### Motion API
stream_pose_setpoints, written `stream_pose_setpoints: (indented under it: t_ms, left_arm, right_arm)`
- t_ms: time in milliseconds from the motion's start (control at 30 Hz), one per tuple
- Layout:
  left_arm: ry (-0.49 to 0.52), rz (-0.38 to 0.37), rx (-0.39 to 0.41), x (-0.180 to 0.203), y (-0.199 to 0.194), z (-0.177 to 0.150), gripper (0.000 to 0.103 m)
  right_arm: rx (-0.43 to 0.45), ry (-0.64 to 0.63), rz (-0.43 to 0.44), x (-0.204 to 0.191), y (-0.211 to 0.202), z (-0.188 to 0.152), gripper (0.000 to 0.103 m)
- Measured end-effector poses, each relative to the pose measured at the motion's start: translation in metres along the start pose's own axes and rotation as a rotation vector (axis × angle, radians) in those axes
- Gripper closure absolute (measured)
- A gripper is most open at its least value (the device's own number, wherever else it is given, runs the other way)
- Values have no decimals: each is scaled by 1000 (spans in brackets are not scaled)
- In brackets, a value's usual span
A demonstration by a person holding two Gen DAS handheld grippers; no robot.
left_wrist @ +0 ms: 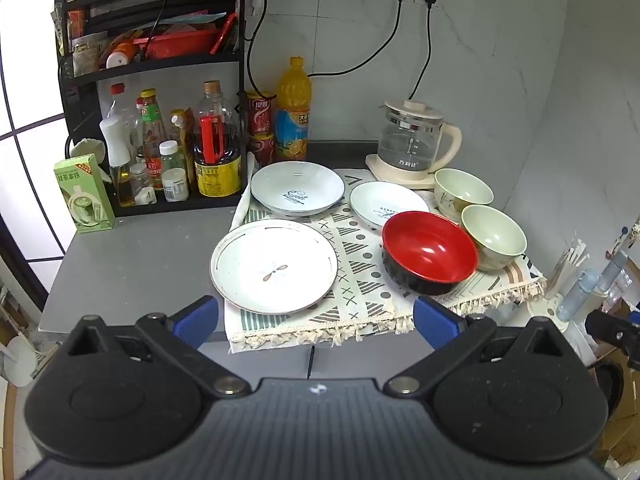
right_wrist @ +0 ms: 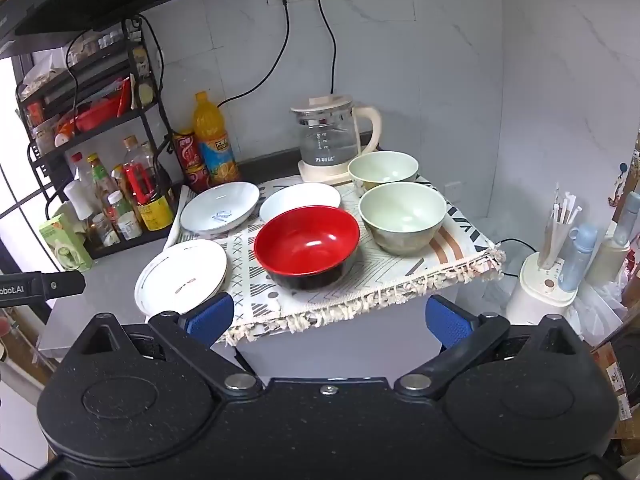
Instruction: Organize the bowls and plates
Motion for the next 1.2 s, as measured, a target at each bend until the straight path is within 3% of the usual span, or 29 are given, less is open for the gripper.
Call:
stream_pose_setpoints:
  t_ms: [67,133,400,800,1200]
  left_arm:
    - [-18,-13,3,-6,-3,-1,0]
    - [4,20,5,4,-5,-2,0]
    - [-49,-22,-20,-5,-9,-2,1]
    - [1,-25,-1,-2,-12,-5,0]
    - [-17,-22,-13,-2,-12,-6,0]
  right_arm:
    - [13,3,4,-1,-3,-1,0]
    - [18,1,9,-2,-6,-5,0]
    - [-9,5,18,-3,-8,-3,0]
    - [-19,-4,26,-9,-9,-5,0]
    - [-22,-11,30,-9,-10,-6,0]
Point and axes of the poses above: each gripper's, at about its wrist camera, not at the fingertips, and y roughly the way its jaws point, x to its right, z to its top, the point moved 1 cm from there along y, roughly the way its jaws point, and after that the axes turned 5 degrees about z, right-handed, at the moved point
